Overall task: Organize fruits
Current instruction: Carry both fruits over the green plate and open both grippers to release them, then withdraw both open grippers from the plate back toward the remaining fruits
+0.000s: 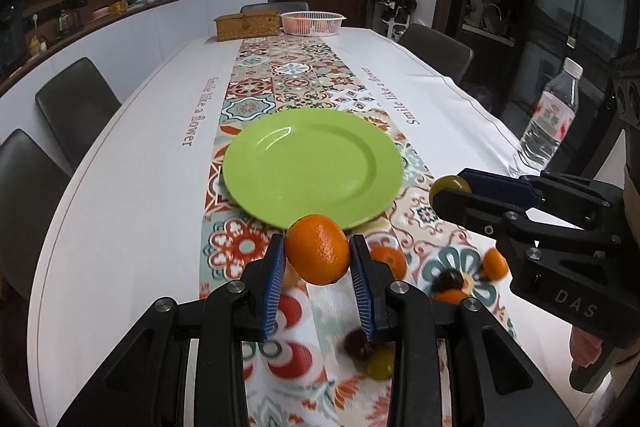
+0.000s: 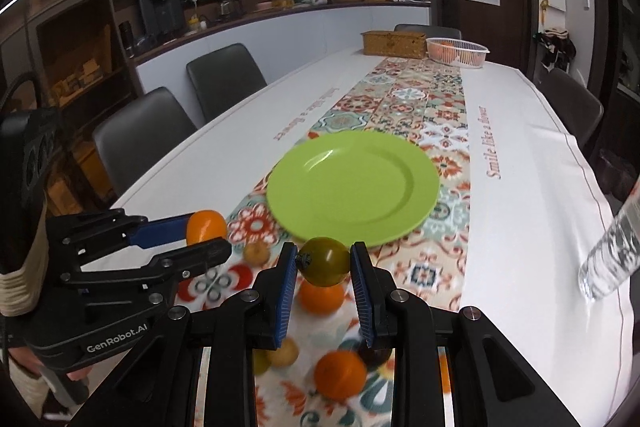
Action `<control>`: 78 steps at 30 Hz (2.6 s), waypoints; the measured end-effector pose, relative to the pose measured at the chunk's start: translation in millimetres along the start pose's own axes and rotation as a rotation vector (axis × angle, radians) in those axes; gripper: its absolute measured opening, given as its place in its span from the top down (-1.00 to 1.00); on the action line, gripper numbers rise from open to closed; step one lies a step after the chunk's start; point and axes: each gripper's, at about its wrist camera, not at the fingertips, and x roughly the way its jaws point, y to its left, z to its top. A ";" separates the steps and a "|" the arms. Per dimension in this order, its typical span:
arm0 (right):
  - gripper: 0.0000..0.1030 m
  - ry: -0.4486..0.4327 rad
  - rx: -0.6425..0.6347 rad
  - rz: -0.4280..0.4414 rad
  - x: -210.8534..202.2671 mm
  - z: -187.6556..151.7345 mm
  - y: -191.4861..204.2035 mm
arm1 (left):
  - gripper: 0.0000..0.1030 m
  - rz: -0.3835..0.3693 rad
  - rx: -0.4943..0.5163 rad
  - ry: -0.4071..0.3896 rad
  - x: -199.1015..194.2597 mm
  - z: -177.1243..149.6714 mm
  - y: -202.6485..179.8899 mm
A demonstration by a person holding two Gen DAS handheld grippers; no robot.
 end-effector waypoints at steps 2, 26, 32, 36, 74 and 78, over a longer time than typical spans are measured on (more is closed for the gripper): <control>0.45 0.002 -0.002 -0.006 7.1 7.4 -2.5 | 0.38 -0.005 -0.002 0.006 7.1 6.6 3.9; 0.44 0.219 0.029 0.003 119.7 39.0 -40.3 | 0.37 -0.068 -0.067 0.177 112.7 43.4 35.9; 0.36 0.211 0.064 -0.023 114.7 39.4 -45.2 | 0.17 -0.030 -0.067 0.141 97.4 42.9 37.5; 0.34 0.182 0.069 -0.025 97.8 38.1 -44.4 | 0.11 -0.015 -0.058 0.102 73.6 38.8 32.4; -0.44 -0.135 -0.166 -0.158 -81.6 -48.6 12.5 | -0.62 0.095 -0.013 -0.159 -84.6 -64.5 -36.2; -0.44 -0.144 -0.227 -0.162 -84.6 -60.0 21.8 | -0.62 0.101 0.015 -0.181 -87.5 -74.8 -42.4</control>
